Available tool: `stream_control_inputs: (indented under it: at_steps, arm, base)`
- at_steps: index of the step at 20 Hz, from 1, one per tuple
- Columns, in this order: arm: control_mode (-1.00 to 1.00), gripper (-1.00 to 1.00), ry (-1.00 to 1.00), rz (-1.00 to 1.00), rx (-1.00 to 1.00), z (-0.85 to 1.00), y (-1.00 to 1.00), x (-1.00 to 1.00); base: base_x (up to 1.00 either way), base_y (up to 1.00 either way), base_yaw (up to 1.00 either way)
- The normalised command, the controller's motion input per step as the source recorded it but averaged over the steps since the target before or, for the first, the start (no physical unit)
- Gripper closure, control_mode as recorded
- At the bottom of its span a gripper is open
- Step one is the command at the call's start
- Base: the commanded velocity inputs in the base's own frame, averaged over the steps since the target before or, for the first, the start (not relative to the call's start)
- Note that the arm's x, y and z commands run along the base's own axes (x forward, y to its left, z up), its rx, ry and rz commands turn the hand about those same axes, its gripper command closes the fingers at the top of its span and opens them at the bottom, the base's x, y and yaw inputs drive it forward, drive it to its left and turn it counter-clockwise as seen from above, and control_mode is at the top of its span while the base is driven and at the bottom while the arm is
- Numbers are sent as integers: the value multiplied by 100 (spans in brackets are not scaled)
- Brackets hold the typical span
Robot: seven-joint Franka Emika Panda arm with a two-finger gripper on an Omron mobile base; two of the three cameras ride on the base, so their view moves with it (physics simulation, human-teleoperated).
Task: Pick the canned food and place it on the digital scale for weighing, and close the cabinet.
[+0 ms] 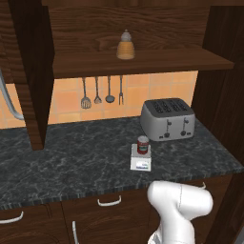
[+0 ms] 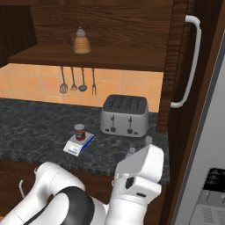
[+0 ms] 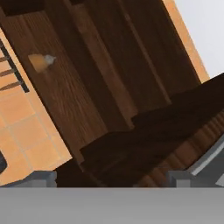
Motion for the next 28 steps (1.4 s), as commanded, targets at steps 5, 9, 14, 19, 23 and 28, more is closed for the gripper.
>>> stream_control_inputs:
  at_steps: [5, 9, 14, 19, 23, 28]
  arm:
    - [-100, -100, 1, -1, 6, 52, -59, -45]
    - [-100, -100, 0, 0, 6, 29, -46, -16]
    - [-100, -100, 15, 0, 4, -5, -43, 45]
    - [-100, -100, 13, 0, 0, -44, -15, 89]
    - [-100, -100, 0, 0, -9, -57, 33, 99]
    - [-100, -100, 0, 0, 2, -8, -15, 79]
  base:
    - [0, 0, 0]
    - [0, 0, 0]
    - [0, 0, 0]
    - [0, 0, 0]
    - [0, 0, 0]
    - [0, 0, 0]
